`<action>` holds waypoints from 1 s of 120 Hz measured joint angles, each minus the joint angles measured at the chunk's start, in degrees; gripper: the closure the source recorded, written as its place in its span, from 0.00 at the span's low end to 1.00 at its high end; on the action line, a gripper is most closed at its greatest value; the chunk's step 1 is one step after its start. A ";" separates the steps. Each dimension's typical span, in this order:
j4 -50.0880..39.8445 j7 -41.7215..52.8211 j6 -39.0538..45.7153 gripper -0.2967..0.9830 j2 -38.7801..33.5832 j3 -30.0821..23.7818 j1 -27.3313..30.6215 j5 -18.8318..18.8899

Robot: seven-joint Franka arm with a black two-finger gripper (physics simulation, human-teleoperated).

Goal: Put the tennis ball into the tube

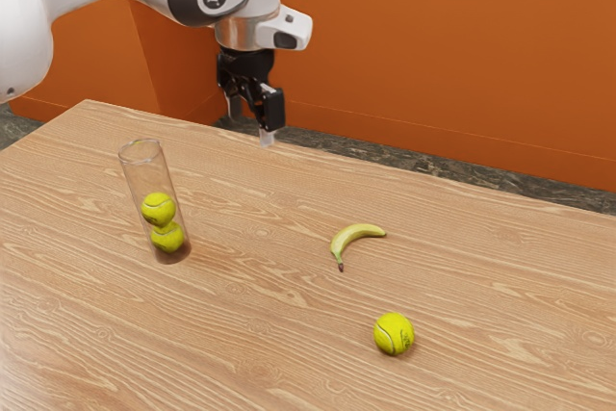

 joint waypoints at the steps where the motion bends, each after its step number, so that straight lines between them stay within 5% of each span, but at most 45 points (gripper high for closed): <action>1: 0.01 0.21 0.00 0.23 0.02 -0.01 0.04 0.08; 17: -0.08 3.14 0.28 0.23 1.32 -1.32 -0.26 -0.86; 51: -7.99 7.28 5.12 0.23 5.34 -5.57 -2.94 -15.79; 95: -12.46 10.55 24.53 0.23 15.94 -5.75 -9.63 -15.10; 120: -17.77 11.39 31.00 0.23 16.72 -5.33 -9.19 -17.85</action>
